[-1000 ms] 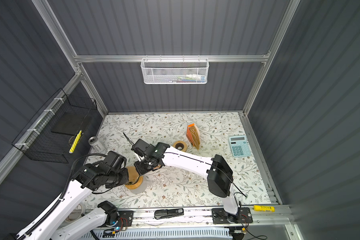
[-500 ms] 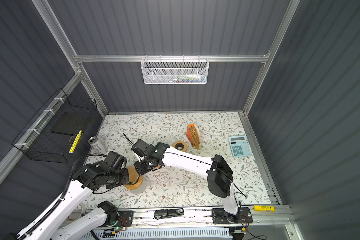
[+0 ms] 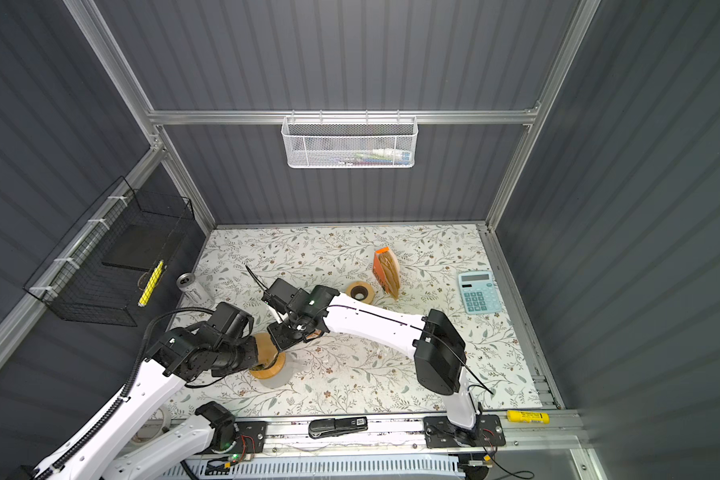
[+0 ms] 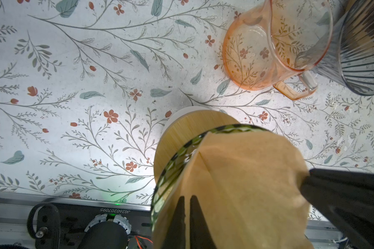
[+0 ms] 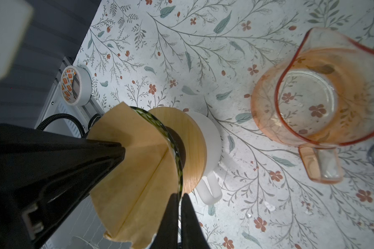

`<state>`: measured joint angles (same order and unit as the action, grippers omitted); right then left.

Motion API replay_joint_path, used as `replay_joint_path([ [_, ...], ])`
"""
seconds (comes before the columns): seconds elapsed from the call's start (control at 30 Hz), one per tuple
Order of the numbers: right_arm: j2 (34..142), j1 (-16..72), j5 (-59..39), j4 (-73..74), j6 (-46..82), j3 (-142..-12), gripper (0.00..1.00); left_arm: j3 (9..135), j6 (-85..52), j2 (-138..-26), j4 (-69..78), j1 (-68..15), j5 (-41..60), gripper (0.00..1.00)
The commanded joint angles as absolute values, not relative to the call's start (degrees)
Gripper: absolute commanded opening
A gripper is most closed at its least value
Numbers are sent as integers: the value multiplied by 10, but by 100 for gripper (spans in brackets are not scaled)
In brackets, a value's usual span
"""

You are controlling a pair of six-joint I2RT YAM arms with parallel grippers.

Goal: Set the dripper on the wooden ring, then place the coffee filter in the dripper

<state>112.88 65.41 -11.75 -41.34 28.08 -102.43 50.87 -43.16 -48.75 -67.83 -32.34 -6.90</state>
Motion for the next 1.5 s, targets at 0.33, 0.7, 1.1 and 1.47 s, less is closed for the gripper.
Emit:
replay_joint_path([
  [0.33, 1131, 656, -105, -409, 283, -1031, 10, 538, -432, -492, -696, -327, -87, 10],
  [0.7, 1117, 656, -103, -409, 281, -1038, 11, 572, -427, -497, -713, -327, -101, 10],
  [1.1, 1094, 657, -97, -411, 281, -1044, 18, 580, -430, -489, -713, -327, -102, 10],
  [1.47, 1073, 655, -91, -414, 281, -1031, 21, 606, -438, -481, -724, -327, -108, 10],
])
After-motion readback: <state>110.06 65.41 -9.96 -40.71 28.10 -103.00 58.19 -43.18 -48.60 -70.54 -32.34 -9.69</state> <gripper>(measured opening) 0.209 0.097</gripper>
